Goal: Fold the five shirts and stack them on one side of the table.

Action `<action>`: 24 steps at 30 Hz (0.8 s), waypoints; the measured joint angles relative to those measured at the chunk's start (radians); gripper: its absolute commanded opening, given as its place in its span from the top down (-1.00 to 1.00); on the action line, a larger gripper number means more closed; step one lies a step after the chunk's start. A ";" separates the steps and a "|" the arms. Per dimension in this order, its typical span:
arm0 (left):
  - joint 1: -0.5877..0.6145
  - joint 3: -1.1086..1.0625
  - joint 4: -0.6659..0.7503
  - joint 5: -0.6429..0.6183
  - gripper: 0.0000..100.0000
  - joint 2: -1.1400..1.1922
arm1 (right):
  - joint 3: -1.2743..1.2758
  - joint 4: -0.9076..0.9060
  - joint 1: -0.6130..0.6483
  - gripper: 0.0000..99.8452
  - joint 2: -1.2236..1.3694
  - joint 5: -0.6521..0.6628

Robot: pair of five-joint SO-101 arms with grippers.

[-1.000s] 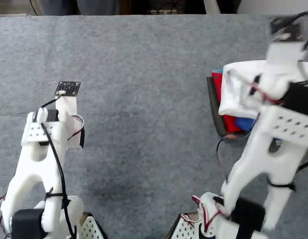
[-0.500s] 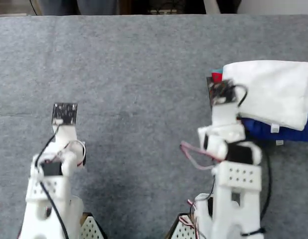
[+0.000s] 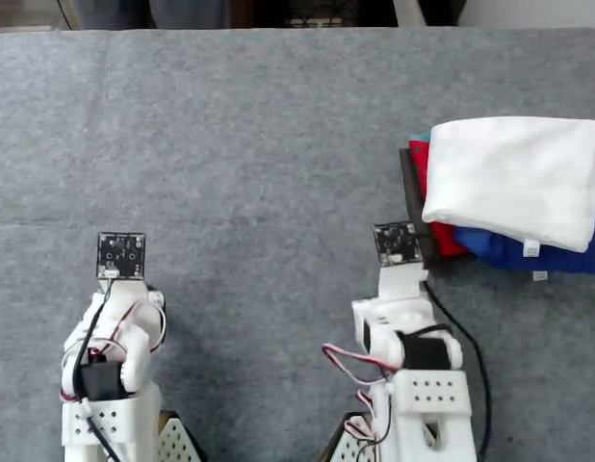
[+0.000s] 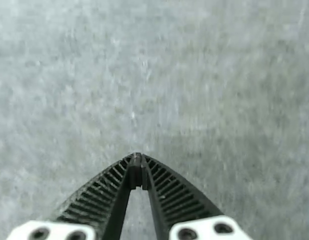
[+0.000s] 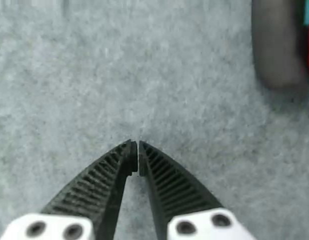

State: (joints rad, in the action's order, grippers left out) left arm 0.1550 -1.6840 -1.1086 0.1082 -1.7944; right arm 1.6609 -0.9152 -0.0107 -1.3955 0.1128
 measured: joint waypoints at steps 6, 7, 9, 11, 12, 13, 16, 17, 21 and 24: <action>0.000 0.000 -0.071 0.000 0.94 0.000 | 0.034 -0.126 0.012 0.97 -0.221 -0.075; 0.000 0.000 -0.074 0.000 0.94 0.000 | 0.034 -0.170 0.023 0.97 -0.255 -0.081; 0.000 0.000 -0.097 0.000 0.94 0.000 | 0.034 -0.262 0.049 0.97 -0.310 -0.089; 0.000 0.000 -0.120 0.000 0.94 0.000 | 0.032 -0.305 0.071 0.97 -0.356 -0.092; 0.000 0.000 -0.124 0.000 0.94 0.000 | 0.032 -0.325 0.078 0.97 -0.382 -0.092; 0.000 0.000 -0.132 0.000 0.94 0.000 | 0.031 -0.341 0.080 0.97 -0.397 -0.092; 0.000 0.000 -0.135 0.000 0.94 0.000 | 0.031 -0.365 0.081 0.97 -0.408 -0.092; 0.000 0.000 -0.135 0.000 0.94 0.000 | 0.031 -0.368 0.081 0.97 -0.408 -0.092; 0.000 0.000 -0.135 0.000 0.94 0.000 | 0.031 -0.373 0.081 0.97 -0.408 -0.092; 0.000 0.000 -0.135 0.000 0.94 0.000 | 0.031 -0.373 0.081 0.97 -0.408 -0.092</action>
